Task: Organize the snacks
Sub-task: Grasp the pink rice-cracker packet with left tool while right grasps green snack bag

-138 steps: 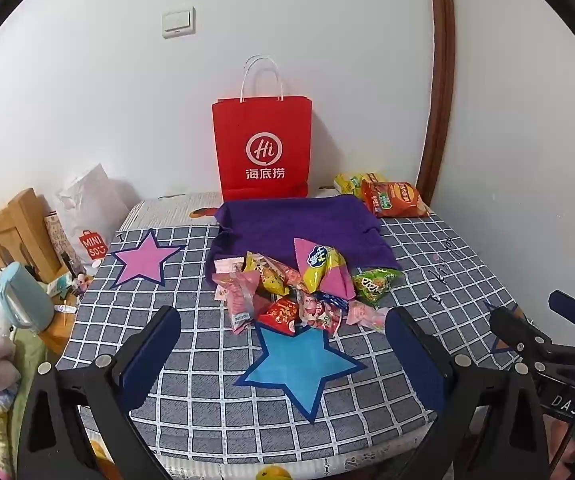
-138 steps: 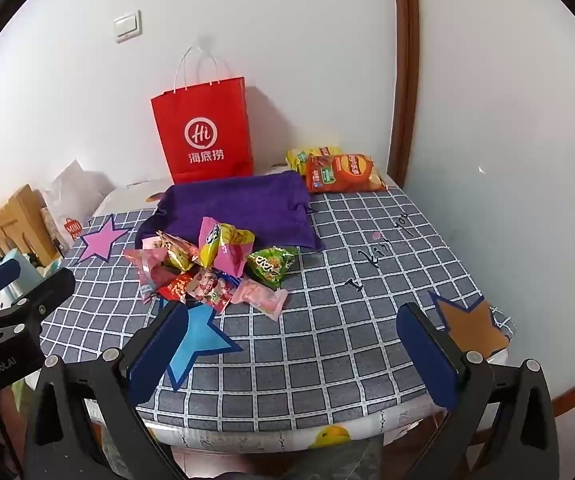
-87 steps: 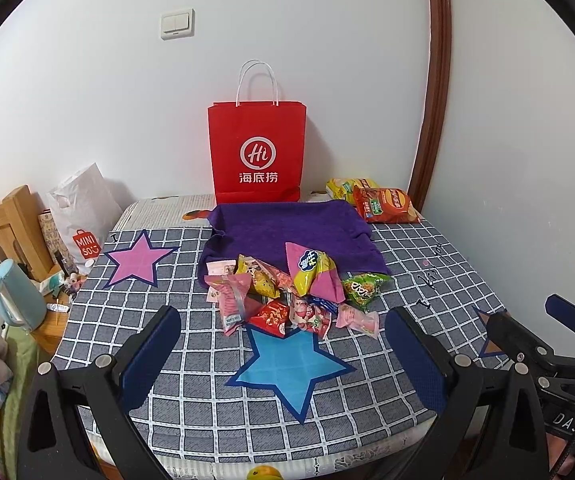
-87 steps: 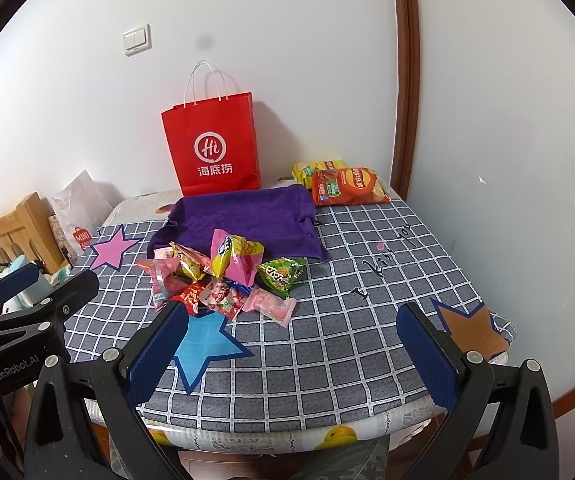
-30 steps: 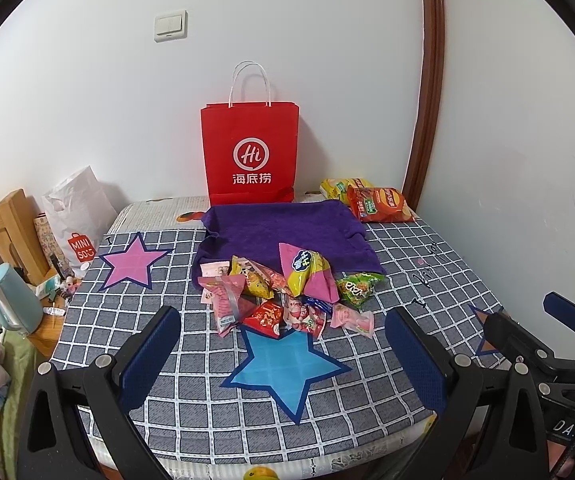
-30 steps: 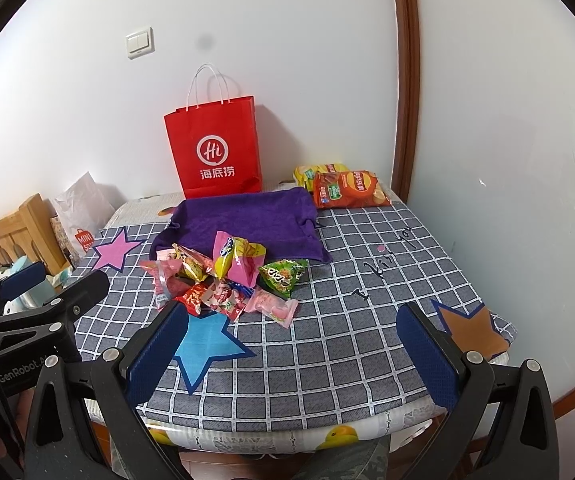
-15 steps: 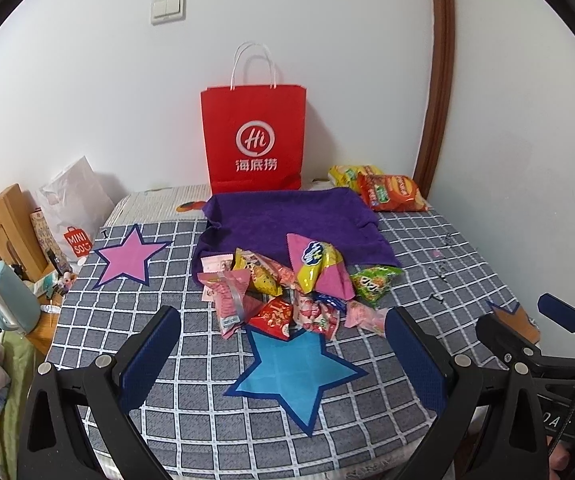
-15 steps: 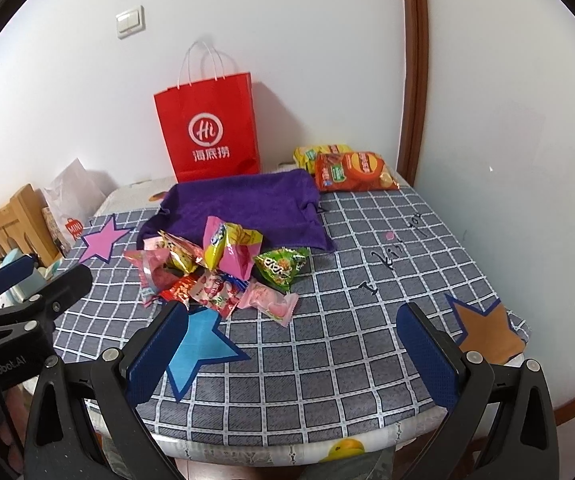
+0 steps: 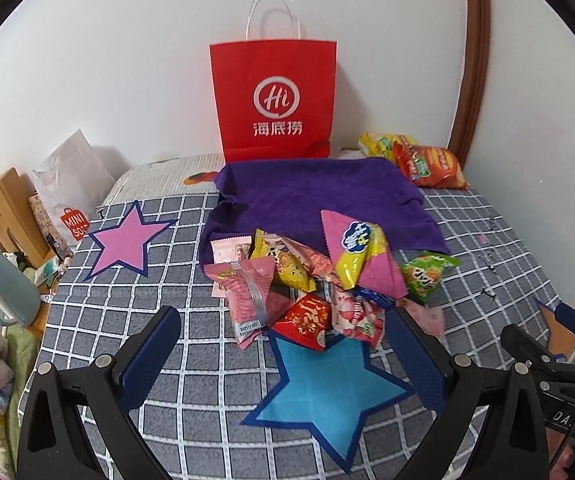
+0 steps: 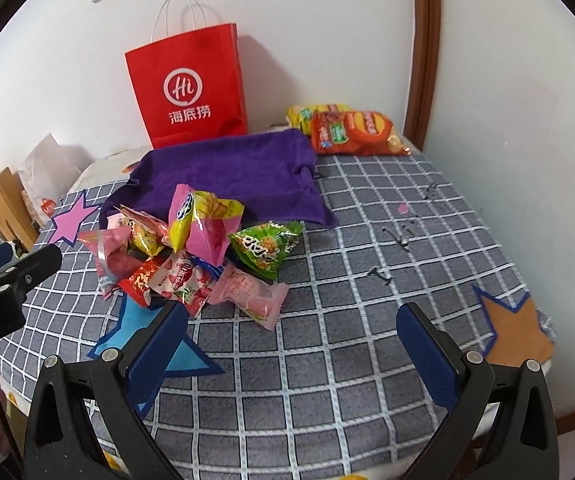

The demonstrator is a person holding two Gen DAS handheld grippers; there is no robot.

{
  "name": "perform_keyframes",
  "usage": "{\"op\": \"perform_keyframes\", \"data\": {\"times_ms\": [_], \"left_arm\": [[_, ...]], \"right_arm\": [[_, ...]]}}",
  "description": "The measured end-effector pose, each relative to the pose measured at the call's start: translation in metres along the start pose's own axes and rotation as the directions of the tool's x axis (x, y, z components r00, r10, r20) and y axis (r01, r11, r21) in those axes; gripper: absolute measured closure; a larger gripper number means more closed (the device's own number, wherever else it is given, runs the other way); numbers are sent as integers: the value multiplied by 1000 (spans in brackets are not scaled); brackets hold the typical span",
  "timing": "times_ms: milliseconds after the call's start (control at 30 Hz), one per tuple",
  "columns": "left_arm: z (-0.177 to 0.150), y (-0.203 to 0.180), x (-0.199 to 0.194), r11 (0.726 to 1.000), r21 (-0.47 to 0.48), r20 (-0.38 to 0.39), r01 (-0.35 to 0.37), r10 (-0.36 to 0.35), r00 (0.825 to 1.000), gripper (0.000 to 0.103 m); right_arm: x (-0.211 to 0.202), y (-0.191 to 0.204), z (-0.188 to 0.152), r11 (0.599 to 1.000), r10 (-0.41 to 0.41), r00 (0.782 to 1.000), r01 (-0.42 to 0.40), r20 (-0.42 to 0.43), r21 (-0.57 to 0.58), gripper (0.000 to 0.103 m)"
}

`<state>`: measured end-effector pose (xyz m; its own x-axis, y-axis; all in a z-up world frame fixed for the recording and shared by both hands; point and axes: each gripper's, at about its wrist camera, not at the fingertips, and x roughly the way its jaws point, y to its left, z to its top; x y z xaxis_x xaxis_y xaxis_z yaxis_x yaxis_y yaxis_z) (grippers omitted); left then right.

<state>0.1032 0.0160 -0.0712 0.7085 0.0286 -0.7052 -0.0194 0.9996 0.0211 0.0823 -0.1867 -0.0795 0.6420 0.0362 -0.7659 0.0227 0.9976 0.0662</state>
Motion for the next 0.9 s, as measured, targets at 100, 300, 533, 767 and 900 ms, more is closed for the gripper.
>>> {"op": "perform_keyframes", "data": {"times_ms": [100, 300, 533, 767, 900], "left_arm": [[1, 3, 17, 1000, 5, -21, -5, 5, 1000, 1], [-1, 14, 50, 1000, -7, -63, -16, 16, 998, 6], [-3, 30, 81, 999, -20, -107, -31, 28, 994, 6], [-4, 48, 99, 998, -54, -136, -33, 26, 990, 6], [-3, 58, 108, 997, -80, -143, -25, 13, 990, 6]], "right_arm": [[16, -3, 1, 1000, 12, 1000, -11, -14, 11, 0], [50, -8, 5, 1000, 17, 999, -17, -51, 8, 0], [93, -11, 14, 999, 33, 996, -31, -87, 20, 0], [129, -7, 25, 998, 62, 993, -59, -105, 34, 0], [145, -2, 29, 997, 78, 991, -75, -113, 29, 0]]}}
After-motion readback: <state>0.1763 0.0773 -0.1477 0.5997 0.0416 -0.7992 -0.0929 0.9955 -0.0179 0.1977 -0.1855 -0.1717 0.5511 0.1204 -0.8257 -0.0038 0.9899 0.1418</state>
